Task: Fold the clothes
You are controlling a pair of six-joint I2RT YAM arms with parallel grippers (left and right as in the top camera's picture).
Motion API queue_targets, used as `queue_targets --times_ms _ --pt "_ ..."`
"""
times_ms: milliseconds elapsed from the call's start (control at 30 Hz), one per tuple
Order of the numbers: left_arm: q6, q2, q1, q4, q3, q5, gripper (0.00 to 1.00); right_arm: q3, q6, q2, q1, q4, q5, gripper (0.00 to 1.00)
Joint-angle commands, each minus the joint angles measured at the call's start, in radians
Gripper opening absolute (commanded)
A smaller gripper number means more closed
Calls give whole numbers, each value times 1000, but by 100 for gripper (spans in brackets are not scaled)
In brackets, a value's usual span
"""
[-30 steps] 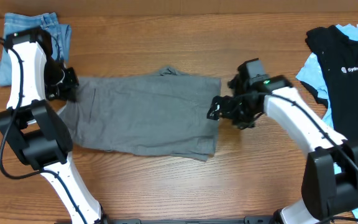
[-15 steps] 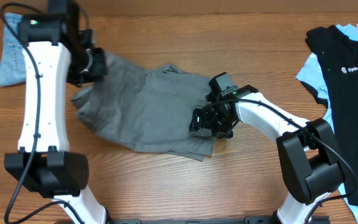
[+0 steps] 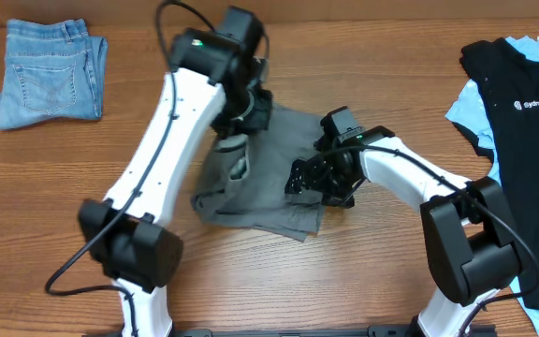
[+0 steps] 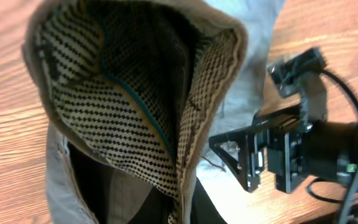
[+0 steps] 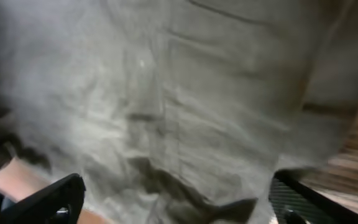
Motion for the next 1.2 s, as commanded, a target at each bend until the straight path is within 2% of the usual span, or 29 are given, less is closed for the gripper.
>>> queue_targets --times_ms 0,100,133,267,300,400,500,733,767,800,833,867,900,933,1000,1067,1167 --pt "-27 34 -45 10 18 19 8 5 -60 22 -98 -23 -76 100" --pt "-39 34 -67 47 18 20 9 15 -121 22 -172 -49 -128 100" --pt "-41 34 -72 61 18 21 11 25 -196 22 -206 -80 -193 100" --pt "-42 35 -79 77 18 20 21 61 -289 22 -279 -183 -237 100" --pt "-42 36 -79 78 18 20 27 71 -300 22 -298 -202 -236 100" --pt "-42 42 -79 79 17 21 65 109 -340 22 -349 -275 -237 100" --pt "-33 42 -79 79 17 20 66 166 -362 21 -386 -348 -237 100" --pt "-11 42 -40 71 17 15 64 467 -394 21 -452 -591 -214 100" --pt "-10 42 -23 66 17 16 56 507 -394 21 -445 -615 -214 100" --pt "-10 42 -13 62 17 16 45 528 -394 21 -434 -627 -214 100" --pt "-4 42 -5 57 15 15 38 537 -394 21 -413 -629 -214 96" --pt "4 42 -1 55 11 16 34 537 -394 21 -396 -628 -212 88" --pt "11 42 0 51 0 16 26 531 -394 28 -364 -623 -188 62" --pt "11 42 0 53 -14 16 18 521 -392 30 -338 -608 -170 46" --pt "11 43 0 80 -53 16 4 483 -338 33 -293 -555 -139 31" --pt "11 43 0 114 -97 16 4 431 -259 33 -254 -490 -108 25" --pt "9 44 3 211 -222 17 4 338 -203 33 -216 -389 -109 25"
